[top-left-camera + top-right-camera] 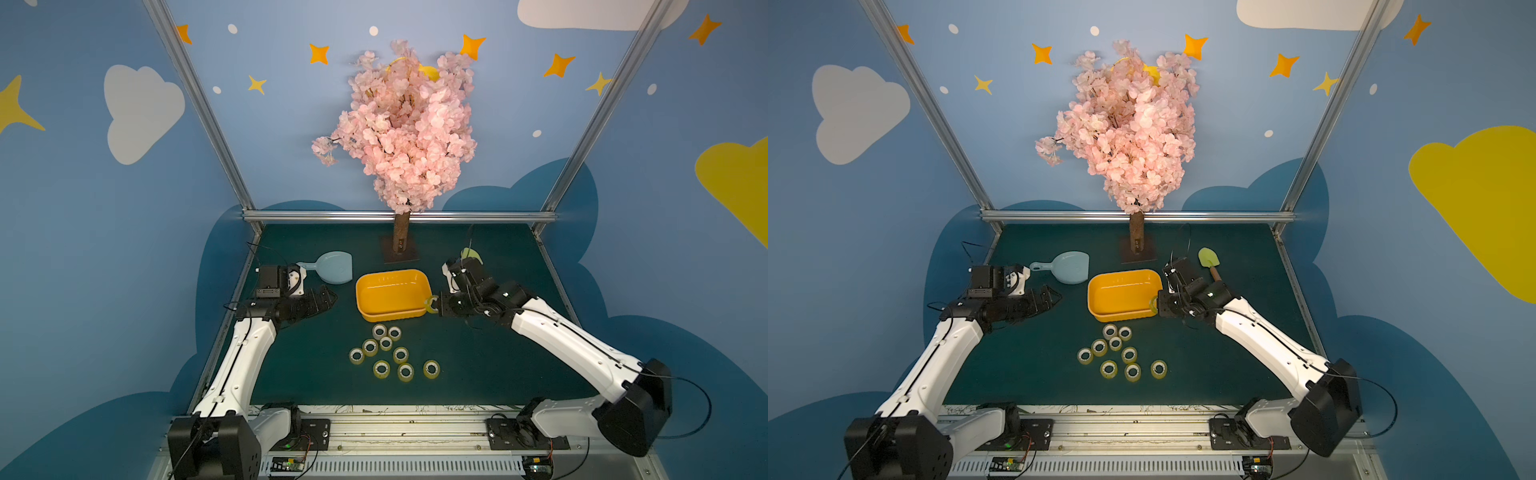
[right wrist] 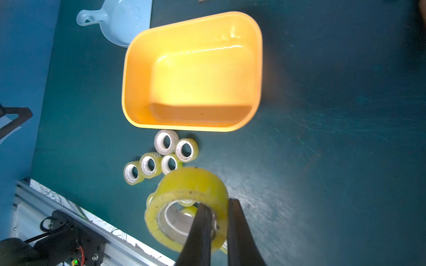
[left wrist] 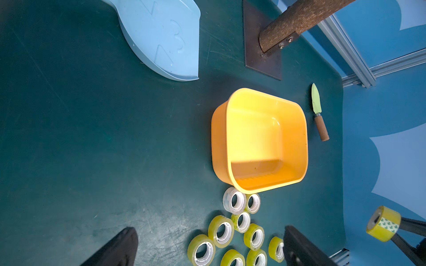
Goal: Put the transparent tape into the storage box
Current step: Place the tape in the storage box.
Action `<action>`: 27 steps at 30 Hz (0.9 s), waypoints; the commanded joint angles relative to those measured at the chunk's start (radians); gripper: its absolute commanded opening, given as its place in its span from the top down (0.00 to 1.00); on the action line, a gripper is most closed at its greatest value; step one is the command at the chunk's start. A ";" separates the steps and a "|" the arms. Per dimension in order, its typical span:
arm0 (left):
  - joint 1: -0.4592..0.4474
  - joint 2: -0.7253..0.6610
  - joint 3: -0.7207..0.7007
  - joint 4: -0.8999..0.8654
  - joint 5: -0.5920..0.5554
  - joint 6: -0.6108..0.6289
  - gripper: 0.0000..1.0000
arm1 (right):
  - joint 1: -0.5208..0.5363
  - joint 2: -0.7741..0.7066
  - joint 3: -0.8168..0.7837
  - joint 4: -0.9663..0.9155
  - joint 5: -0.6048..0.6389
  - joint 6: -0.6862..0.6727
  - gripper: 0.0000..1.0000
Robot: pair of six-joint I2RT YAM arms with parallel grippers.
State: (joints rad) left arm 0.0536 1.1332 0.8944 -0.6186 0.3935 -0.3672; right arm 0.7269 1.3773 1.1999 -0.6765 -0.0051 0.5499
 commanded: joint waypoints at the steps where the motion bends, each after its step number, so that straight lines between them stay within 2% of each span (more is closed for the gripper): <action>1: 0.015 -0.004 0.024 0.014 0.030 -0.003 0.00 | -0.006 0.099 0.082 0.034 -0.123 -0.016 1.00; 8: 0.034 -0.037 0.013 0.020 0.021 -0.007 0.00 | 0.000 0.358 0.288 0.018 -0.246 0.008 1.00; 15: 0.046 -0.058 0.004 0.026 0.034 -0.016 0.00 | 0.024 0.582 0.481 -0.002 -0.278 0.009 1.00; 27: 0.051 -0.064 -0.007 0.036 0.067 -0.030 0.00 | 0.031 0.793 0.652 -0.010 -0.266 0.021 1.00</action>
State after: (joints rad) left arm 0.0982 1.0840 0.8936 -0.5869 0.4370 -0.3931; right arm 0.7547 2.1361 1.8061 -0.6674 -0.2722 0.5652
